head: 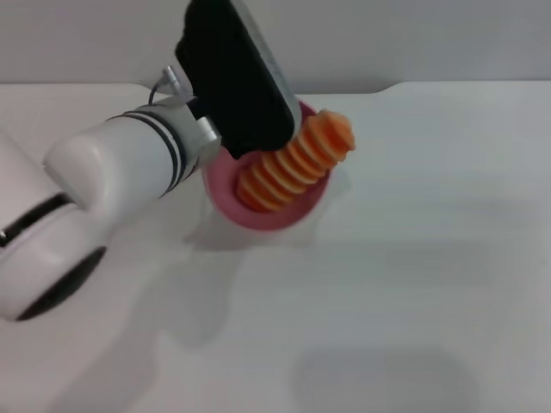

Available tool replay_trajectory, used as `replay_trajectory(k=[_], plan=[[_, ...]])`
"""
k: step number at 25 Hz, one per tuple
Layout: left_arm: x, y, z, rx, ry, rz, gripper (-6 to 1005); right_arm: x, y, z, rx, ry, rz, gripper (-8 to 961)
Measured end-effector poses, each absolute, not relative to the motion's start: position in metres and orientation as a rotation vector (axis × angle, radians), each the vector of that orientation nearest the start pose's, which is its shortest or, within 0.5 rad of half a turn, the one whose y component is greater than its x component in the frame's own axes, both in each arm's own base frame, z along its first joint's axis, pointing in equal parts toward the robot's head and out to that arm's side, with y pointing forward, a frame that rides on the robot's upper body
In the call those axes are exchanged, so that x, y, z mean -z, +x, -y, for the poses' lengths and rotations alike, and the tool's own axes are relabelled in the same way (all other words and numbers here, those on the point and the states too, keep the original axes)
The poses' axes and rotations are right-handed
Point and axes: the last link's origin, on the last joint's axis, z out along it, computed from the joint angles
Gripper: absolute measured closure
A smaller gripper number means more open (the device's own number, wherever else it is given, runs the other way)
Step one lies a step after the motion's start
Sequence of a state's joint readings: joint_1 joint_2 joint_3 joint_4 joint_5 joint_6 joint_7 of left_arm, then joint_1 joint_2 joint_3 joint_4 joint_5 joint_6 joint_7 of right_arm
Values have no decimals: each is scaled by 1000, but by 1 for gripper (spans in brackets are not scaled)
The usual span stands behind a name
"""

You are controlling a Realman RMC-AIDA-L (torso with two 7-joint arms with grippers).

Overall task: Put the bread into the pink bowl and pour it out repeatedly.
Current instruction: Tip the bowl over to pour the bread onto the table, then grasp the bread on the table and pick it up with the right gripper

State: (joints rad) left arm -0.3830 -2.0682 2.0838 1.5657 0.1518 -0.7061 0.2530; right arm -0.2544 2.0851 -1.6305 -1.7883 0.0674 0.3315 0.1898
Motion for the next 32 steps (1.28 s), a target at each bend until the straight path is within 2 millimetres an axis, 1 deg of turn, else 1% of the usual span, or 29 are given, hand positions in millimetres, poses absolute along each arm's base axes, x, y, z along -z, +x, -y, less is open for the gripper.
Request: replay_trajectory(k=[5, 11, 16, 19, 23, 24, 27, 29, 30, 32], plan=[[61, -102, -346, -290, -2091, -321, 949, -107, 266, -290, -335, -1474, -872, 125], [71, -87, -339, -335, -2026, -511, 949, -106, 265, -291, -335, -1478, -872, 127], [75, -82, -337, -362, -2007, -573, 949, -103, 263, -292, -337, -1489, -871, 130], [74, -82, -338, -355, -2011, -554, 950, -103, 262, -292, -338, -1492, -870, 131], [68, -82, -344, -296, -2025, -417, 950, -98, 259, -294, -333, -1512, -878, 133], [64, -81, -347, -273, -2028, -345, 950, -95, 257, -295, -330, -1522, -887, 133], [45, -82, -360, -211, -2039, -55, 951, -82, 243, -300, -340, -1584, -937, 135], [34, -89, -368, -215, -2048, 139, 951, -65, 226, -304, -349, -1663, -976, 136], [27, -96, -372, -236, -2044, 245, 951, -54, 217, -305, -346, -1711, -992, 136], [17, -108, -377, -276, -2026, 372, 951, -31, 196, -307, -331, -1817, -995, 137]])
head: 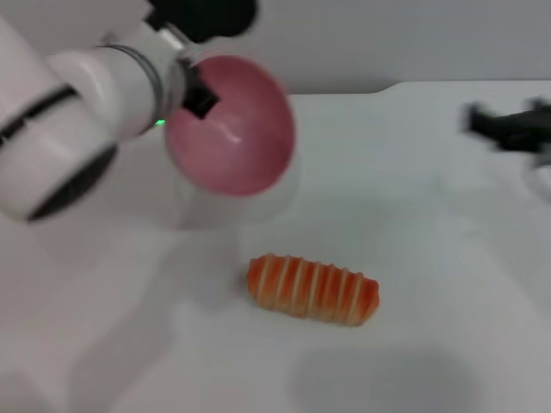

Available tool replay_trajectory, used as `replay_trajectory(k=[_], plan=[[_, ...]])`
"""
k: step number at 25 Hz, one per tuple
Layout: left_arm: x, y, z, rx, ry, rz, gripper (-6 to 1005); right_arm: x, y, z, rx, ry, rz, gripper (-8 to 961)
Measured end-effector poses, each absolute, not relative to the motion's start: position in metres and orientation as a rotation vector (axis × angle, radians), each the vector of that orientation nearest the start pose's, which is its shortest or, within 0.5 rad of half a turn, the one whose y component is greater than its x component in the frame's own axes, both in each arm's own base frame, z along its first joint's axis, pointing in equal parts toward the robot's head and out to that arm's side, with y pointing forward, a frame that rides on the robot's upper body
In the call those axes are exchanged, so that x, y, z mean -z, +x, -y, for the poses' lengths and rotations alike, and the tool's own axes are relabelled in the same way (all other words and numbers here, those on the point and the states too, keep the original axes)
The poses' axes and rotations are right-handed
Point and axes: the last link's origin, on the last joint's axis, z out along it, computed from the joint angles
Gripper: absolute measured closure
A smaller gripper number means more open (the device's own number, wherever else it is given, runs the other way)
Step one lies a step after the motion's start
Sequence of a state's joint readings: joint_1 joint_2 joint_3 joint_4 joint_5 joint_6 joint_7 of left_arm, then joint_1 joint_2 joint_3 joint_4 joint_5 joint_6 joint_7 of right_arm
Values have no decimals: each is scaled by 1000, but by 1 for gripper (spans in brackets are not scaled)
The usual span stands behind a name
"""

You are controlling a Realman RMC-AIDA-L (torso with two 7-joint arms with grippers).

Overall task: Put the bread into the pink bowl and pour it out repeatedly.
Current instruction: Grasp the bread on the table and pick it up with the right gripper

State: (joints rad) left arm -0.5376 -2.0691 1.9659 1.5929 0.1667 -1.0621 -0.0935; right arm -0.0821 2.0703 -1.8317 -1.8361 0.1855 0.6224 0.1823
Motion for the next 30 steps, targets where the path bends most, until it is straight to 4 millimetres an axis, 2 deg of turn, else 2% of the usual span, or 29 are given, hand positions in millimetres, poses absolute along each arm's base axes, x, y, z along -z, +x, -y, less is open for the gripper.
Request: replay_trajectory(k=[4, 7, 9, 11, 17, 22, 30], plan=[[2, -129, -382, -302, -1997, 558, 951, 18, 163, -308, -293, -2020, -989, 139], [-14, -146, -386, -268, -1958, 682, 951, 53, 150, -305, -276, -2149, -1035, 140], [-18, -149, -387, -265, -1945, 697, 951, 75, 143, -301, -259, -2228, -1068, 141], [-21, -154, -389, -268, -1931, 711, 951, 88, 141, -296, -242, -2268, -1099, 142], [-28, -167, -399, -289, -1901, 732, 951, 97, 147, -286, -189, -2281, -1170, 145], [-29, -164, -402, -274, -1903, 715, 951, 107, 160, -282, -125, -2277, -1214, 147], [-29, -160, -404, -270, -1910, 696, 951, 126, 161, -281, -94, -2316, -1219, 151]])
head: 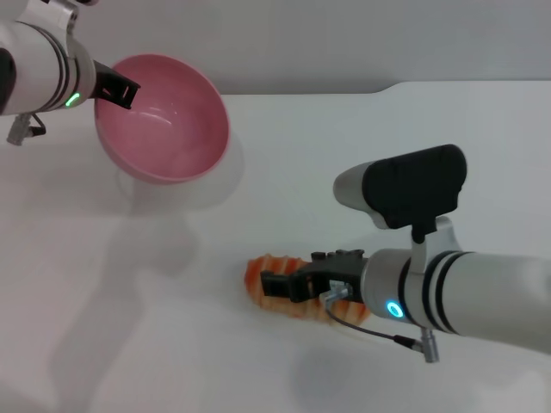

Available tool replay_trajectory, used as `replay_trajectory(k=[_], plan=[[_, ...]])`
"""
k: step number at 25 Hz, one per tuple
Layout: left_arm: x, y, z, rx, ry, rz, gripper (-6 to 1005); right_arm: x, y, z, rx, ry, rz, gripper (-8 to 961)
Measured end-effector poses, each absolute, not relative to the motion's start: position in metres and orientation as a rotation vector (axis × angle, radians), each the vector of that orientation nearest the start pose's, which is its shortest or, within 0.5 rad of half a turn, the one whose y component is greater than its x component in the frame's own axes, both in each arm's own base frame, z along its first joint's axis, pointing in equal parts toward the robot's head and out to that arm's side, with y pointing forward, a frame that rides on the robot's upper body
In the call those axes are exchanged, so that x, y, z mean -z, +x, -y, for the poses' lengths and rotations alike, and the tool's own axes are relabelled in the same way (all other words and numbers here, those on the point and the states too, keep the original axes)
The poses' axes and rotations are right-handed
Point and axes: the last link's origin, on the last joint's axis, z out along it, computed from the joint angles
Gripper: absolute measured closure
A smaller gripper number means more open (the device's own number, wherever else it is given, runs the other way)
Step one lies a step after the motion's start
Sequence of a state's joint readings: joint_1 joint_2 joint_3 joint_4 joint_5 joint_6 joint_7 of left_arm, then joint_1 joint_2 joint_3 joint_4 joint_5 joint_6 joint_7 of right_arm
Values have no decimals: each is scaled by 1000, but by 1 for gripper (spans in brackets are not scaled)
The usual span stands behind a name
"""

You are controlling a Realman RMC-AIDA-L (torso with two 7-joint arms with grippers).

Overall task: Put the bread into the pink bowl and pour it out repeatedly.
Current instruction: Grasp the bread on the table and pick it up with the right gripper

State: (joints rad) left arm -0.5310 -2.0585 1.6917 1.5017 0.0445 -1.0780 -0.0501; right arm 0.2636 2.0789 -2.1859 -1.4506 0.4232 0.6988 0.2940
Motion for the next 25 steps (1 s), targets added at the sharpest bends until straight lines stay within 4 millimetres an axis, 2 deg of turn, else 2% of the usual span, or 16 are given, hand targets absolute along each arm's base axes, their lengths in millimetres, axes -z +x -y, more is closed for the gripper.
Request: replay_trajectory(k=[8, 15, 18, 21, 25], plan=[[-28, -157, -404, -271, -1916, 686, 951, 140, 172, -288, -48, -2325, -1278, 155], [-28, -156, -404, -272, -1924, 674, 951, 142, 172, -286, -25, -2365, -1218, 158], [-27, -156, -404, -275, -1928, 671, 951, 140, 164, -286, -50, -2382, -1191, 297], [-27, -157, -404, -273, -1929, 670, 951, 131, 149, -287, -110, -2401, -1145, 329], [-24, -165, -404, -284, -1927, 681, 951, 109, 129, -290, -200, -2400, -1058, 367]])
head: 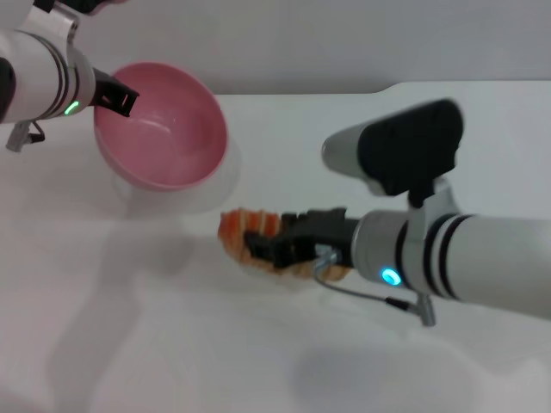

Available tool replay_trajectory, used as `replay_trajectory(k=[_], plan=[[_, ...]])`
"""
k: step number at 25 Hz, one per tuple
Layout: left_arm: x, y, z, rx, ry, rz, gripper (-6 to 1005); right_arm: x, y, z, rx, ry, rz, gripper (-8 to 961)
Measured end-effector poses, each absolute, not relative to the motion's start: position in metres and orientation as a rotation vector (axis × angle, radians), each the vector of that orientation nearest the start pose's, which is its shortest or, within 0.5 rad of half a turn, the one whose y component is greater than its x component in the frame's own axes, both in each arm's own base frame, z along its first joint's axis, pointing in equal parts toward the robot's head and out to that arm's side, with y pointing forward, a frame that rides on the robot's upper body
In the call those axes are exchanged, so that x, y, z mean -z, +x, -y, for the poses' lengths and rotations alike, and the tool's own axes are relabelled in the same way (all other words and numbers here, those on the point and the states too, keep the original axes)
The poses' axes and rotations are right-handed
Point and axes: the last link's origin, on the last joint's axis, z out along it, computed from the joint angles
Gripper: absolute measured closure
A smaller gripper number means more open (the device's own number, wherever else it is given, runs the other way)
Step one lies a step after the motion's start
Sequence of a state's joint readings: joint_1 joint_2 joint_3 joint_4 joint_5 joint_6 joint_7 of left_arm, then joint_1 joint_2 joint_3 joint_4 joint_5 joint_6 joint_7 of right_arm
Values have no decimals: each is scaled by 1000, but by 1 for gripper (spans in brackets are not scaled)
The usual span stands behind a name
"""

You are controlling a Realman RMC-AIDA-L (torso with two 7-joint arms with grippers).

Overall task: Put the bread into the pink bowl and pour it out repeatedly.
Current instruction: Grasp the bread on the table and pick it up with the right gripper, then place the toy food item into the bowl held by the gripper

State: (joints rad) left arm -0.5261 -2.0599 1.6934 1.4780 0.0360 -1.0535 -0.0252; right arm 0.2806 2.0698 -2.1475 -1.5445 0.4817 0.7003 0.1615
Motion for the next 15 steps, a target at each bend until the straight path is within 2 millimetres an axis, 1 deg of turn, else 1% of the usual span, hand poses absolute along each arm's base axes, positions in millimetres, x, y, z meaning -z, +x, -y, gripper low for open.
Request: replay_trajectory(k=[3, 7, 10, 12, 15], plan=[[-24, -171, -404, -300, -1923, 694, 951, 90, 115, -290, -231, -2379, -976, 393], [-21, -172, -403, -307, -1929, 698, 951, 60, 99, -292, -264, -2320, -865, 412], [-11, -168, -398, -304, -1967, 697, 951, 43, 87, -295, -307, -2285, -791, 423], [-2, -162, -394, -289, -2011, 698, 951, 36, 80, -299, -336, -2269, -756, 431], [12, -150, -387, -265, -2075, 684, 951, 35, 78, -302, -348, -2264, -744, 442]])
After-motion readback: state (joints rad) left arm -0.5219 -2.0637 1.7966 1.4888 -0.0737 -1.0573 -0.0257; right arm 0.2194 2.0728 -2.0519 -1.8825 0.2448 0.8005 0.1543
